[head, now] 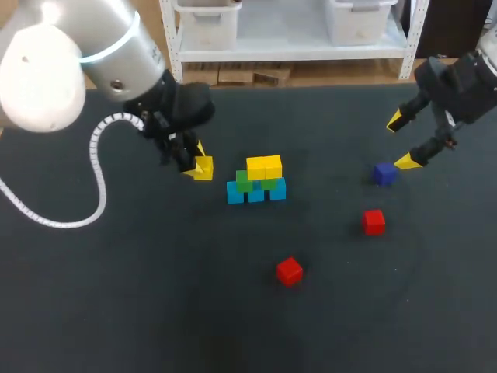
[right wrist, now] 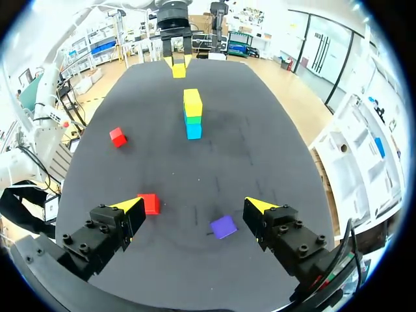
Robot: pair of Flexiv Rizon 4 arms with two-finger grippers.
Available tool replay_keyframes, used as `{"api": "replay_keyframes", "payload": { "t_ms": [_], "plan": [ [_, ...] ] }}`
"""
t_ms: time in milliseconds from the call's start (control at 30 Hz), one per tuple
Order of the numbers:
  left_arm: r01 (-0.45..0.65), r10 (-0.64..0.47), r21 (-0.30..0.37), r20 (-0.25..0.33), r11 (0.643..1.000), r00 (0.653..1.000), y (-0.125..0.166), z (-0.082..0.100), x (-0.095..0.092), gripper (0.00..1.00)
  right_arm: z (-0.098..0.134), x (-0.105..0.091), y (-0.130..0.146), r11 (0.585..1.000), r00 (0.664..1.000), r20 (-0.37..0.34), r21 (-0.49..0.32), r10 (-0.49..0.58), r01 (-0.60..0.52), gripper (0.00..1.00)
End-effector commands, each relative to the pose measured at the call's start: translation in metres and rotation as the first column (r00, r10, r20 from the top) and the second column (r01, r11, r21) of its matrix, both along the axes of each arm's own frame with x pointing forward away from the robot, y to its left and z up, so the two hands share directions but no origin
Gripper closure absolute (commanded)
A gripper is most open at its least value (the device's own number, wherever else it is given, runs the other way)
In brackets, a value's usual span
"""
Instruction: Place the blue cubes, place green cubes on the blue cubes, place the yellow cubes on the green cubes, then place the red cubes on the yellow cubes, and place purple cube on the red cubes.
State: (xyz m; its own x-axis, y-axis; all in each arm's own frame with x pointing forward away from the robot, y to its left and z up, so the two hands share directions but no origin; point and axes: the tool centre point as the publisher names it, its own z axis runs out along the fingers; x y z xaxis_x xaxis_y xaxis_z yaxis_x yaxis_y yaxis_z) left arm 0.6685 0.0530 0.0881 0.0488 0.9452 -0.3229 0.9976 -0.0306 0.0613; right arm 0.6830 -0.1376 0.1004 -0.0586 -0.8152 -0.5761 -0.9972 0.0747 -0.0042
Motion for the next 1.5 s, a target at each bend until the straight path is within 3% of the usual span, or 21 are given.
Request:
{"api": "replay_keyframes", "payload": {
  "t_ms": [33, 1500],
  "plan": [
    [-0.014, 0.015, 0.017, -0.016, 1.000, 1.000, -0.007, -0.005, 0.011, 1.00, 0.000, 0.000, 0.000, 1.000, 1.000, 0.001, 0.002, 0.000, 0.000, 0.00],
    [-0.011, 0.011, -0.006, -0.018, 1.000, 1.000, -0.050, -0.012, 0.020, 1.00, 0.000, 0.000, 0.000, 1.000, 1.000, 0.001, 0.002, 0.000, 0.000, 0.00]
  ]
}}
